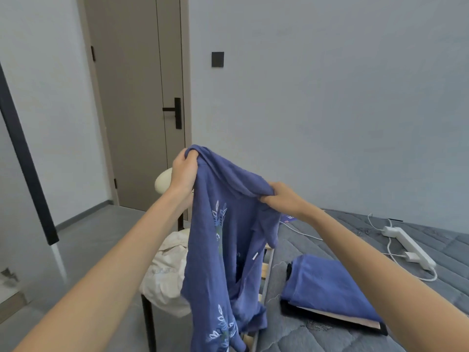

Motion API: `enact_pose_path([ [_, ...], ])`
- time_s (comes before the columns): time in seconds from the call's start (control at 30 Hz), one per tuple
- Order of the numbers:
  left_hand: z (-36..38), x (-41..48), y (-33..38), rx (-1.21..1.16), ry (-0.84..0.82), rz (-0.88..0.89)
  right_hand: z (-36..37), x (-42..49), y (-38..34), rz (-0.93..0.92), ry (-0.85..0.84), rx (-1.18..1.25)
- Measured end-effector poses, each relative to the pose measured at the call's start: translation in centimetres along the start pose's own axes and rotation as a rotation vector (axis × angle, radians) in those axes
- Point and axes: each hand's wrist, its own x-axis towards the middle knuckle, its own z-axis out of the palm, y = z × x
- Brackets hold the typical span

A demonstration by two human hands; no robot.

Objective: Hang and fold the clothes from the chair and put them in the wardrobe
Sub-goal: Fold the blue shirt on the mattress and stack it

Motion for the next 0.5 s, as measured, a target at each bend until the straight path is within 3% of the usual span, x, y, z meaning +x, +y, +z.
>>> enact_pose_path([
  [0.13, -2.0, 1.1, -0.7, -0.005, 0.142, -0.013, -0.3, 0.8, 0.1, 0.07, 0.047, 0.11],
  [0.27, -3.4, 2.0, -2.0, 0.051, 0.234, -0.063, -0.3, 1.1, -0.9, 0.02, 0.12, 0.256],
  [0.4, -4.4, 2.5, -3.4, 0.512, 0.052, -0.047, -0.2, 1.4, -2.6, -0.039, 0.109, 0.316],
  [0.5, -3.2, 1.0, -2.8, 0.679, -0.226, 0.116, 0.3, 1.8, -3.8, -0.051, -0.004, 0.226],
])
